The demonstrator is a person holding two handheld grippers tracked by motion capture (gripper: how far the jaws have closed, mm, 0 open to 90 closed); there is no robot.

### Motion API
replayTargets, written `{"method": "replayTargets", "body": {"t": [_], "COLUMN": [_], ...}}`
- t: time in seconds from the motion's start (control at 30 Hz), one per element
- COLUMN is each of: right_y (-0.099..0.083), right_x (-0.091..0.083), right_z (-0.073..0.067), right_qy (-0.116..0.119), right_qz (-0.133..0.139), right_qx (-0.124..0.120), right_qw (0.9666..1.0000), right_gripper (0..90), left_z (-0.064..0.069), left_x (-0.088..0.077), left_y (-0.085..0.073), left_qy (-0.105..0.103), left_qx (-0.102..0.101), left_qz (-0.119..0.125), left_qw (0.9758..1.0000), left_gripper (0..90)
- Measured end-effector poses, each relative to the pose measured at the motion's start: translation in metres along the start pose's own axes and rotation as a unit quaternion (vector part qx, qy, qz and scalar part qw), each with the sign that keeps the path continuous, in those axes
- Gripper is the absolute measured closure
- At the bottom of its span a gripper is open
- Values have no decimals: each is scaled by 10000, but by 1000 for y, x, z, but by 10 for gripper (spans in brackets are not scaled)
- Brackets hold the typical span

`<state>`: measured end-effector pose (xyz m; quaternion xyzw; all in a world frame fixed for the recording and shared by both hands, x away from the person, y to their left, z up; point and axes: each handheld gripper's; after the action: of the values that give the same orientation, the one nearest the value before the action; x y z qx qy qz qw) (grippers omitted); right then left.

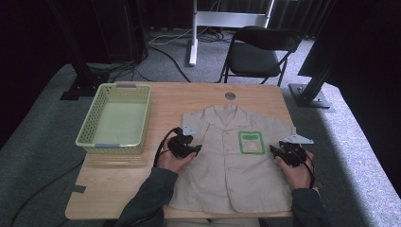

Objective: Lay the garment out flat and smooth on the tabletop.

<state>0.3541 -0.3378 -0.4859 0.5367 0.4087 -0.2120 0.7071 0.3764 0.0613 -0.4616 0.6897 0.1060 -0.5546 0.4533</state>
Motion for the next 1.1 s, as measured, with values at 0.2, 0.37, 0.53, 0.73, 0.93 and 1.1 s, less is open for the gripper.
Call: {"method": "replayTargets", "body": {"t": [0.2, 0.37, 0.53, 0.73, 0.93, 1.1], "right_y": [0, 0, 0, 0, 0, 0], "right_x": [0, 0, 0, 0, 0, 0], "right_z": [0, 0, 0, 0, 0, 0], "right_qy": [-2, 4, 17, 26, 27, 34], "right_qz": [-10, -11, -16, -20, -21, -25], "right_qx": [-4, 0, 4, 17, 21, 28], "right_qw": [10000, 10000, 10000, 10000, 10000, 10000], "right_gripper": [515, 514, 512, 512, 511, 511], "left_z": [-3, -4, -5, -4, -4, -6], "left_x": [7, 10, 13, 15, 15, 15], "left_y": [2, 2, 2, 2, 2, 2], "left_qy": [-27, -34, -53, -46, 86, 153], "left_qx": [-51, -88, -101, -98, -52, -91], "left_qz": [-82, -130, -172, -158, -151, -161], "left_qw": [9999, 9999, 9998, 9998, 9998, 9997], "left_gripper": [507, 507, 506, 507, 548, 621]}}
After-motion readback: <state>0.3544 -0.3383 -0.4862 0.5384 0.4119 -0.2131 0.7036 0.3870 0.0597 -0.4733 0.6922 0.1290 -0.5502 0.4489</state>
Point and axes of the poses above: each handheld gripper's, and its own axes: x roughly forward along the jaws, y roughly out of its top, z roughly to its right, and after that the axes turned 14 degrees about -z, right-handed
